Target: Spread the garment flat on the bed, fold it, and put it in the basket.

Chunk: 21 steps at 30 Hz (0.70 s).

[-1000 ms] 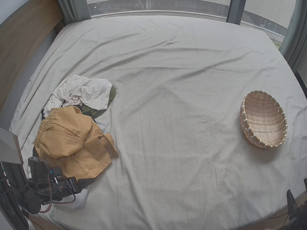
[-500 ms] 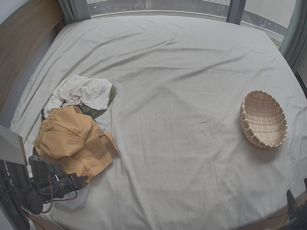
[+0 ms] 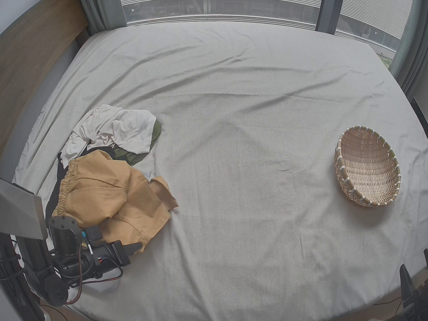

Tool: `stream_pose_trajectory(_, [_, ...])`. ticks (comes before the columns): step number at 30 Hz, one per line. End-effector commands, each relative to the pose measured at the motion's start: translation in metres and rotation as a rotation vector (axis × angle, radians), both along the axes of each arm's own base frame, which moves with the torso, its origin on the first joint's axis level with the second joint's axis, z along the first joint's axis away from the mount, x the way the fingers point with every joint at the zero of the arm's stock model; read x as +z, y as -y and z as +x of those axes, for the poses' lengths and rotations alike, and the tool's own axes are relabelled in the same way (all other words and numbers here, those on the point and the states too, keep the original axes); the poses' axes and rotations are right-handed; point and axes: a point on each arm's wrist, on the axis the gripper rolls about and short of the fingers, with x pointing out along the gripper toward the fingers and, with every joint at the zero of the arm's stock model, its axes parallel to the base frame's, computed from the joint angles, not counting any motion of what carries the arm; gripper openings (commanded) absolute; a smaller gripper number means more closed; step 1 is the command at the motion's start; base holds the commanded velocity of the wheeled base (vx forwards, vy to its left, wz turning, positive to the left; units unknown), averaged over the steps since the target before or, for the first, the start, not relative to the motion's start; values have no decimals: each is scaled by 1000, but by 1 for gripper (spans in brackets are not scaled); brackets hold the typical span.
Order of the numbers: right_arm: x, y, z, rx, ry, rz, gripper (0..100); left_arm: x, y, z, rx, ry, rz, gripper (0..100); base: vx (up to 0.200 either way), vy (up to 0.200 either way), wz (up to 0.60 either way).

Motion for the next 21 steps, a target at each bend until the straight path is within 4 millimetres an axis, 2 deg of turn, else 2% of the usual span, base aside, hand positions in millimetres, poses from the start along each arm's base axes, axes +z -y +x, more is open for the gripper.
stream_pose_trajectory(1, [-5,0,0,0,-3,-1,100,3,18,-1,-61,25,-8,0,0,0,0])
stream_pose_trajectory(8, [-5,0,0,-1,-1,1,100,7,47,-1,-109,47,-39,0,0,0,0])
stream_pose_trajectory(13, [-5,0,0,-1,-3,1,100,7,58,0,-146,57,-48,0,0,0,0])
stream_pose_trajectory(17, [-5,0,0,-1,-3,1,100,8,75,3,-203,82,-62,0,0,0,0])
stream_pose_trajectory(21, [-5,0,0,-1,-4,1,100,3,89,5,-245,85,-62,0,0,0,0])
